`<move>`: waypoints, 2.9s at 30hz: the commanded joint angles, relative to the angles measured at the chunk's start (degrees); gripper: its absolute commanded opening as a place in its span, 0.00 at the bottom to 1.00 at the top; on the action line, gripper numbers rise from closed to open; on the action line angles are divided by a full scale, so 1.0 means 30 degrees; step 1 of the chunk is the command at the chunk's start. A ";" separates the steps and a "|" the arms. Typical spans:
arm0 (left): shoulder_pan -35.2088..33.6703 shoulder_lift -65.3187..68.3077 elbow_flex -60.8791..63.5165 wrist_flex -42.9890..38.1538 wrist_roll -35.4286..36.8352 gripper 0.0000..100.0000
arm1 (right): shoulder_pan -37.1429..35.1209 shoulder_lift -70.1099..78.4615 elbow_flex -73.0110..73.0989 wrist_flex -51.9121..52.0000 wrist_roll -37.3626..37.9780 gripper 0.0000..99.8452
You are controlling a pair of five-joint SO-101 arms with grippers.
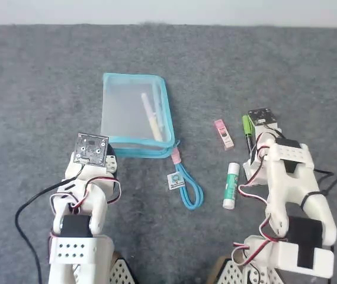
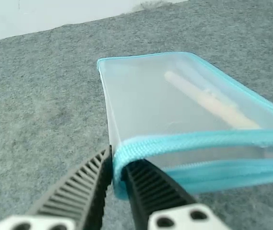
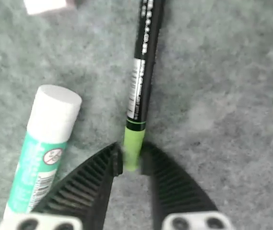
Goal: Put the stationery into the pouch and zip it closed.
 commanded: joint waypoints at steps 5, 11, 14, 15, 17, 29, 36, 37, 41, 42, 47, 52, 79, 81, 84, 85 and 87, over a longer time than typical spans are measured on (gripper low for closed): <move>-0.0059 -0.0059 -0.0308 -0.0615 -0.0176 0.01 | 0.0396 -0.0220 -0.0762 -0.0015 -0.0117 0.01; -0.0029 -0.0059 -0.0278 -0.0615 -0.0176 0.01 | 0.0308 -0.2799 -0.0908 0.1744 -0.0234 0.01; -0.0029 -0.0059 -0.0278 -0.0645 -0.0176 0.01 | 0.0132 -0.5817 -0.0908 0.3473 -0.0234 0.01; -0.0029 -0.0059 -0.0278 -0.0674 -0.0176 0.01 | -0.0073 -0.6960 -0.0908 0.4059 -0.0117 0.01; -0.0029 -0.0059 -0.0278 -0.0674 -0.0176 0.01 | -0.0630 -0.9128 -0.0908 0.5407 -0.0088 0.01; -0.0088 -0.0059 -0.0103 -0.0615 -0.0176 0.01 | -0.3736 -1.6337 -0.0850 0.9011 -0.0469 0.01; -0.0117 -0.0059 -0.0044 -0.0615 -0.0176 0.01 | -0.1538 -1.2996 -0.0381 0.7722 0.0088 0.01; -0.0059 -0.0059 -0.0044 -0.0615 -0.0176 0.01 | -0.1568 -1.2821 -0.0674 0.7956 0.0059 0.01; -0.0029 -0.0059 -0.0044 -0.0674 -0.0176 0.01 | -0.1597 -1.3201 -0.2755 0.9333 0.0000 0.01; -0.0029 -0.0059 -0.0044 -0.0674 -0.0176 0.01 | -0.1597 -1.3524 -0.3370 0.9802 0.0000 0.01; -0.0029 -0.0059 -0.0044 -0.0703 -0.0176 0.01 | -0.3736 -1.6073 -0.6095 1.2791 -0.0352 0.01; -0.0029 -0.0059 -0.0015 -0.0703 -0.0176 0.01 | -0.9626 -1.8740 -0.6681 1.3905 -0.1289 0.01; -0.0029 -0.0059 -0.0015 -0.0733 -0.0176 0.01 | -1.5546 -2.1582 -0.4103 1.1150 -0.0850 0.01; -0.0029 -0.0059 -0.0015 -0.0733 -0.0176 0.01 | -1.5516 -2.1612 -0.3927 1.1648 -0.0352 0.01; -0.0029 -0.0059 -0.0015 -0.0733 -0.0176 0.01 | -1.5516 -2.1231 -0.3722 1.1619 -0.0117 0.01; -0.0029 -0.0059 -0.0015 -0.0733 -0.0176 0.01 | -1.5546 -2.0967 -0.3634 1.1619 -0.0088 0.01; -0.0029 -0.0059 -0.0015 -0.0733 -0.0176 0.01 | -1.5604 -2.0322 -0.3311 1.1443 -0.0059 0.01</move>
